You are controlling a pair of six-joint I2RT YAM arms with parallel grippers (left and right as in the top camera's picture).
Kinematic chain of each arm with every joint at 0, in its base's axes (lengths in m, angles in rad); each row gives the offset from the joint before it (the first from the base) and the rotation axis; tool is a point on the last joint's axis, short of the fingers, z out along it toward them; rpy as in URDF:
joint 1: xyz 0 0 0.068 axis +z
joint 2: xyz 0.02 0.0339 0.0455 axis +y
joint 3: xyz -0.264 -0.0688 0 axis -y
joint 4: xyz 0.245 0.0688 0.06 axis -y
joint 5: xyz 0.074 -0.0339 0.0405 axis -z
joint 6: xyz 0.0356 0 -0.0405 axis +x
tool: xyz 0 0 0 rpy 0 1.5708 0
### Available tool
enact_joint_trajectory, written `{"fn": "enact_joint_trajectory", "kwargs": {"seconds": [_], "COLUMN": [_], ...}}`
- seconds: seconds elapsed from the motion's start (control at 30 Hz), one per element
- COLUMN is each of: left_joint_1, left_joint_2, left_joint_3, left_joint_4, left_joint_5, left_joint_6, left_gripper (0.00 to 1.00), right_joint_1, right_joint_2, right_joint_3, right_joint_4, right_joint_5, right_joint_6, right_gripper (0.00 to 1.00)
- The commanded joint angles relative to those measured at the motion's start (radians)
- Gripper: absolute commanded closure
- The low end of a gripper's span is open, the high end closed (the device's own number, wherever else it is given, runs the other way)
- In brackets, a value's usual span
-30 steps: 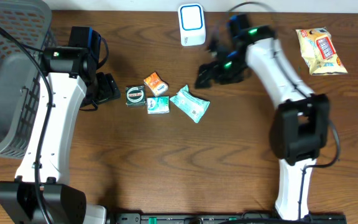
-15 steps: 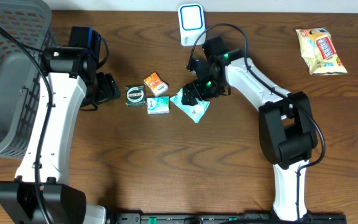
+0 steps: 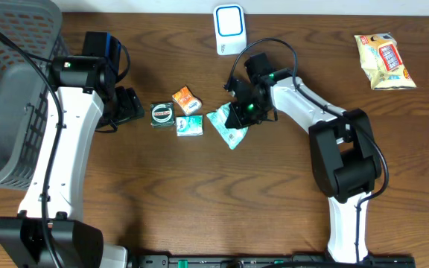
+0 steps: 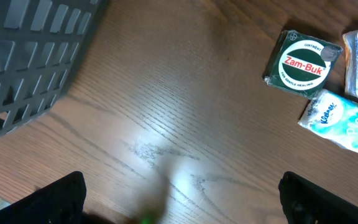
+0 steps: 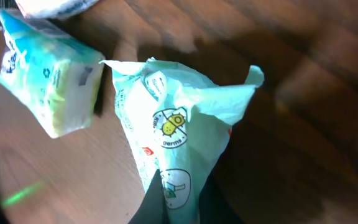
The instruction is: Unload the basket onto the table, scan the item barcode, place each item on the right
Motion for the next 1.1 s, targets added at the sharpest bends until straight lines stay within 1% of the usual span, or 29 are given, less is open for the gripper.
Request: {"fn": "enact_joint_trajectory", "kwargs": {"seconds": [0.0, 0.2, 0.33, 0.57, 0.83, 1.07], "left_joint_1": [0.003, 0.003, 0.003, 0.003, 0.003, 0.003], "left_joint_2": [0.006, 0.006, 0.006, 0.006, 0.006, 0.006], "left_joint_3": [-0.002, -0.002, -0.002, -0.002, -0.002, -0.002], "left_joint_4": [-0.004, -0.004, -0.004, -0.004, -0.004, -0.004], "left_joint_5": [-0.009, -0.009, -0.009, -0.009, -0.009, -0.009], "left_joint_6": [-0.006, -0.006, -0.006, -0.006, -0.006, -0.006], "left_gripper": [0.02, 0.02, 0.02, 0.02, 0.02, 0.02], "right_joint_1": [-0.031, -0.103, -0.143, -0.136, -0.115, -0.115], "right_joint_2": [-0.046, -0.184, -0.301, -0.459, -0.476, -0.476], "right_joint_3": [-0.003, -0.003, -0.003, -0.003, -0.004, -0.004], "right_joint_4": [-0.026, -0.029, 0.019, 0.120, 0.142, 0.142], "right_joint_5": [-0.054, -0.142, -0.171, -0.193, -0.245, -0.253], "right_joint_6": [0.018, 0.026, 0.064, 0.062, 0.065, 0.108], "right_gripper": [0.99, 0.99, 0.99, 0.99, 0.99, 0.99]}}
